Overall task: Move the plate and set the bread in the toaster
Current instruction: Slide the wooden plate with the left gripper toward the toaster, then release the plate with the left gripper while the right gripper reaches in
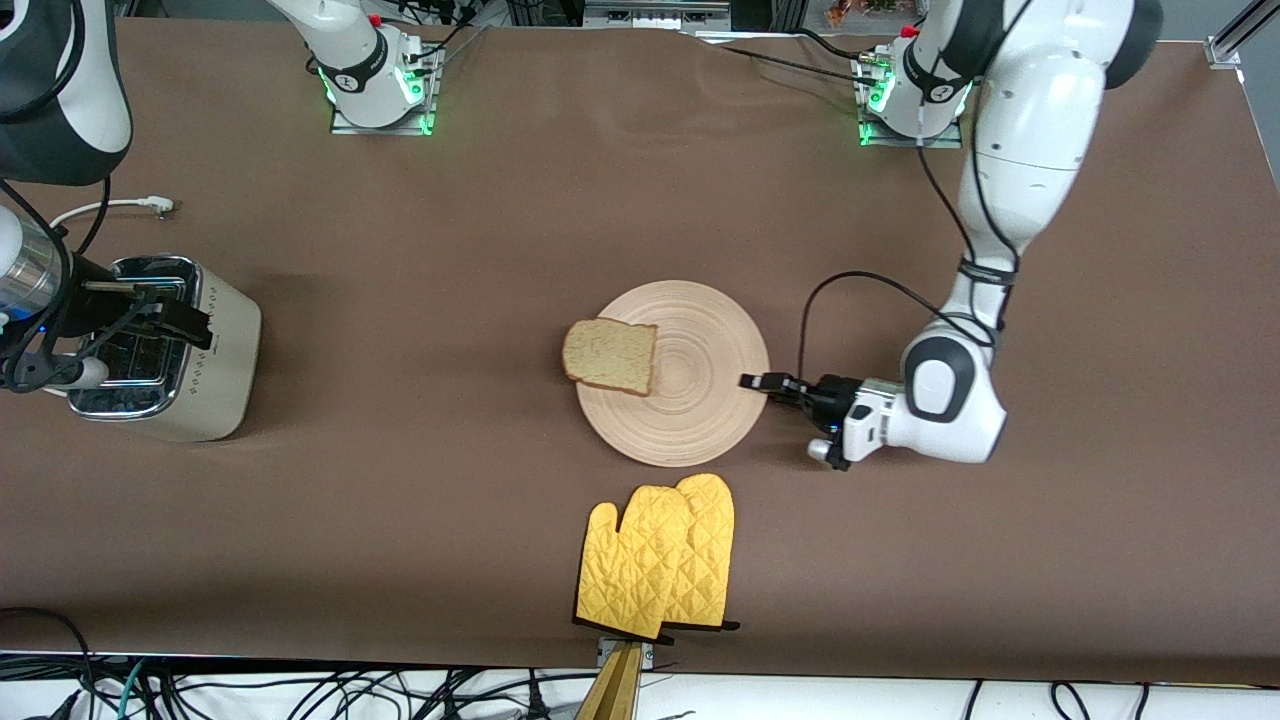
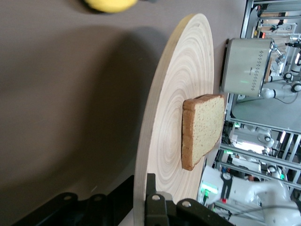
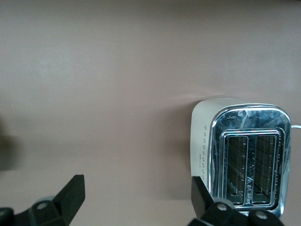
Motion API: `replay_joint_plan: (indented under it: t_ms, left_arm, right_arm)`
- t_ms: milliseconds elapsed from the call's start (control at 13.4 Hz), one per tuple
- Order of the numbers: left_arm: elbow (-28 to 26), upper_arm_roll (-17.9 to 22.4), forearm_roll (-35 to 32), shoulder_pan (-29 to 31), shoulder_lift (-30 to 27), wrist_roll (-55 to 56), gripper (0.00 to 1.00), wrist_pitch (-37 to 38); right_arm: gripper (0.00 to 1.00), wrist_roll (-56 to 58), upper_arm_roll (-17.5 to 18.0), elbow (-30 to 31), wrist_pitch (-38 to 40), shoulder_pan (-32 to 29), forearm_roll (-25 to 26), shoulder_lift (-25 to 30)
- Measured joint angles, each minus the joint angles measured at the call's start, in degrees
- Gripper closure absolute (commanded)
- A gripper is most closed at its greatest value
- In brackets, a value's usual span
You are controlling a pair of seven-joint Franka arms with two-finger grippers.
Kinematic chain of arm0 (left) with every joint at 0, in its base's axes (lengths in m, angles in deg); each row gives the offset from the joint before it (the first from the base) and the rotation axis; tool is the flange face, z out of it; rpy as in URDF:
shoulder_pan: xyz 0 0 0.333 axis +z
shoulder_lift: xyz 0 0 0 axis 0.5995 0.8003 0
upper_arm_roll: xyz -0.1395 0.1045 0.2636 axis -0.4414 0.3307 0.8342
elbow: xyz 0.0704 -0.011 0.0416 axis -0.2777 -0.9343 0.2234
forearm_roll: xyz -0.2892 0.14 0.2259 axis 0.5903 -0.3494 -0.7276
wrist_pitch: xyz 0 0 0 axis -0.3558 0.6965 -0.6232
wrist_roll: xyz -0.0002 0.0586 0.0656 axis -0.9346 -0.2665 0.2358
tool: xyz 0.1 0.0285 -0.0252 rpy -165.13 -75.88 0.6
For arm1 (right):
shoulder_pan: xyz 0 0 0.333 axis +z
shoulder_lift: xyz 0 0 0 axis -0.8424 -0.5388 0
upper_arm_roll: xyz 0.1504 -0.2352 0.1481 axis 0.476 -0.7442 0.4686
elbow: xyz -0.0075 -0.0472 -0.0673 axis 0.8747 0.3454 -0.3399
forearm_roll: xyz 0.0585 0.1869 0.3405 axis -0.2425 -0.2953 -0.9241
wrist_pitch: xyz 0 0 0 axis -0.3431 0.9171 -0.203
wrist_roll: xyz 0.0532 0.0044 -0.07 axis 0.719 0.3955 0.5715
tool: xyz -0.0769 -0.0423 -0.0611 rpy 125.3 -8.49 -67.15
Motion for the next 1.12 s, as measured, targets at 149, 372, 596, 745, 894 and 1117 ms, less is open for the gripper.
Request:
replay_joint_plan:
  t_ms: [149, 372, 596, 745, 894, 1117]
  left_arm:
    - [0.0, 0.4, 3.1, -4.2, 0.2, 1.0, 1.00, -4.8]
    - [-0.1, 0.5, 5.4, -7.2, 1.4, 1.3, 0.67, -8.1]
    - [-0.6, 0.9, 5.7, -7.0, 1.7, 1.3, 0.37, -7.9]
    - [-1.0, 2.3, 5.7, -6.9, 1.7, 1.3, 0.00, -7.6]
    - [-1.4, 4.3, 5.7, -6.4, 1.3, 1.3, 0.00, -5.8]
    - [-2.6, 6.9, 2.2, -2.7, -1.4, 1.3, 0.00, -0.9]
  right_arm:
    - [0.00, 0.0, 0.0, 0.0, 0.0, 0.0, 0.0, 0.0]
    - [0.00, 0.0, 0.0, 0.0, 0.0, 0.0, 0.0, -0.4]
    - [0.00, -0.1, 0.0, 0.0, 0.1, -0.1, 0.0, -1.2]
    - [0.00, -0.1, 0.0, 0.0, 0.1, -0.1, 0.0, -1.6]
    - [0.00, -0.1, 0.0, 0.1, 0.2, -0.1, 0.0, -1.8]
    - [0.00, -0.1, 0.1, 0.1, 0.3, 0.1, 0.0, -3.1]
